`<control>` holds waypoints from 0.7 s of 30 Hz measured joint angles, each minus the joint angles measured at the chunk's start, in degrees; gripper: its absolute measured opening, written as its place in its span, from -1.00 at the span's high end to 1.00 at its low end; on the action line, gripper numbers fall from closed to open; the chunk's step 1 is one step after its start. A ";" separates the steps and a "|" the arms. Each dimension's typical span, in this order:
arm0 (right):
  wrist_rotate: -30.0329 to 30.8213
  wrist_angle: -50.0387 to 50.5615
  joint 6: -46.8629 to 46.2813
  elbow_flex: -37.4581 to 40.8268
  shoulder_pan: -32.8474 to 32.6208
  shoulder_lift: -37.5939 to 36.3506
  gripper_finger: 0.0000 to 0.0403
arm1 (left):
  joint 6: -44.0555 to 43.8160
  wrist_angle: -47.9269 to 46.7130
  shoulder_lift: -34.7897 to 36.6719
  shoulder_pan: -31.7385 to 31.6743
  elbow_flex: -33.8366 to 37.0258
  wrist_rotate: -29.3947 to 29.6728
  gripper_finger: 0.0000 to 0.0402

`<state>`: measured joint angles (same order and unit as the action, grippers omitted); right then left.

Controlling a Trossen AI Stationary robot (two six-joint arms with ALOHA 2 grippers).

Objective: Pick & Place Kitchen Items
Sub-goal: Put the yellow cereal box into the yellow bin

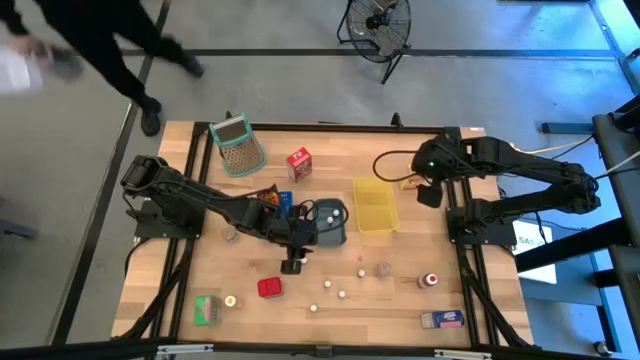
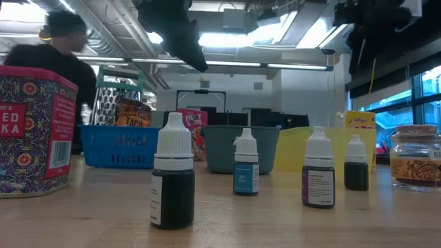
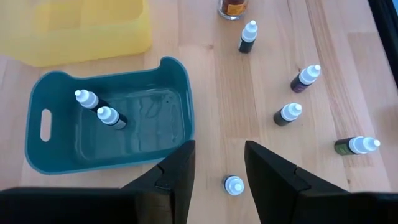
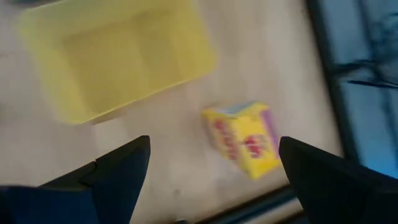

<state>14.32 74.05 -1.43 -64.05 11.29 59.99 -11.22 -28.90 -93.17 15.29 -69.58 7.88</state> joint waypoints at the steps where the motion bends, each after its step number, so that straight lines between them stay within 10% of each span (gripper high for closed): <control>1: 1.70 0.01 -1.02 -0.02 0.00 0.00 -0.79 | 0.00 -0.08 0.00 0.00 0.00 -0.02 0.33; 21: 8.18 1.19 -5.20 -0.02 0.00 4.62 -0.80 | -0.52 0.04 0.00 0.07 0.00 0.11 0.34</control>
<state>22.50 75.24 -6.63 -64.07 11.28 64.61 -11.74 -28.86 -93.17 15.36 -69.58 7.99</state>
